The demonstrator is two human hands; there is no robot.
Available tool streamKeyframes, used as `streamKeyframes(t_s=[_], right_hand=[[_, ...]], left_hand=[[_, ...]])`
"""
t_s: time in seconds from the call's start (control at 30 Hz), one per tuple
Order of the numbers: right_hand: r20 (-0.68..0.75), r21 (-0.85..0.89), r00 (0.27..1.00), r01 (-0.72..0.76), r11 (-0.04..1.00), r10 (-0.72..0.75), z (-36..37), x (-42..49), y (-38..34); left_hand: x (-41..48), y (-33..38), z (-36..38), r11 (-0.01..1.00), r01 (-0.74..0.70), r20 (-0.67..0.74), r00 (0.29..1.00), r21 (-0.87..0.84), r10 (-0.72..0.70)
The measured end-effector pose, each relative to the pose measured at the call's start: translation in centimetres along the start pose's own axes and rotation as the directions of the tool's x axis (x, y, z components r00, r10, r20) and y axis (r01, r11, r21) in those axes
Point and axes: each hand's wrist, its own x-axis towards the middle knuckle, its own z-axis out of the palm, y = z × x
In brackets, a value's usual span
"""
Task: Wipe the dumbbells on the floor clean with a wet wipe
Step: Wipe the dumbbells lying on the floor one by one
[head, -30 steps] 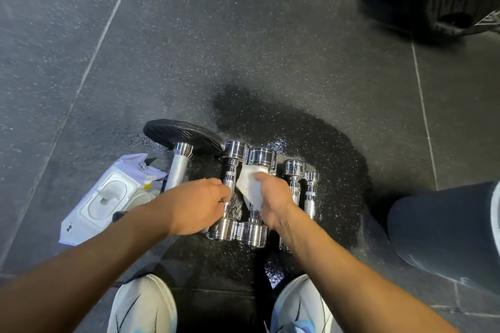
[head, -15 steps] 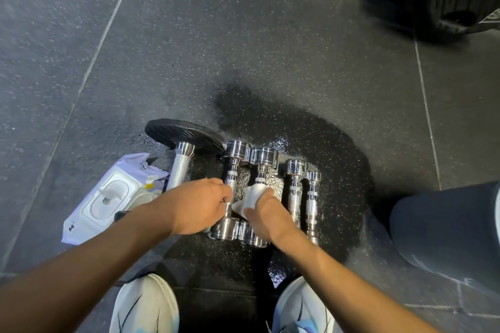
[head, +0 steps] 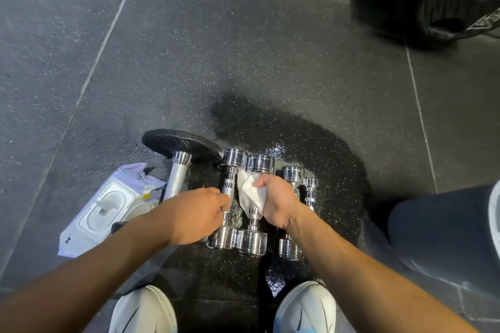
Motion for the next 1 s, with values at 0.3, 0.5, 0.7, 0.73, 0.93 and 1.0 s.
streamKeyframes(t_s=[0.3, 0.5, 0.7, 0.73, 0.93, 1.0], right_hand=[[-0.064, -0.881, 0.984, 0.022, 0.473, -0.165, -0.1, -2.4, 4.0], [-0.082, -0.896, 0.949, 0.065, 0.439, -0.306, -0.3, -2.1, 4.4], [0.021, -0.045, 0.999, -0.037, 0.998, 0.038, -1.1, 0.6, 1.9], [0.017, -0.012, 0.999, -0.027, 1.0, 0.028, -1.0, 0.8, 1.4], [-0.047, -0.202, 0.994, 0.088, 0.975, -0.099, -0.4, 0.6, 1.9], [-0.094, -0.531, 0.985, 0.073, 0.844, -0.144, 0.0, -0.2, 3.3]], left_hand=[[0.0, 0.1, 0.0, 1.0, 0.007, -0.001, 1.0, -0.017, -0.007], [0.0, 0.2, -0.2, 1.0, -0.001, 0.01, 1.0, -0.02, 0.001], [-0.1, 0.4, -0.3, 1.0, 0.007, 0.017, 1.0, -0.013, -0.007], [-0.1, 0.5, -0.4, 1.0, 0.012, 0.02, 1.0, -0.013, -0.012], [-0.1, 0.4, -0.4, 0.999, 0.028, 0.034, 0.999, -0.025, -0.027], [0.0, 0.4, -0.3, 0.999, 0.028, 0.041, 0.999, -0.026, -0.027]])
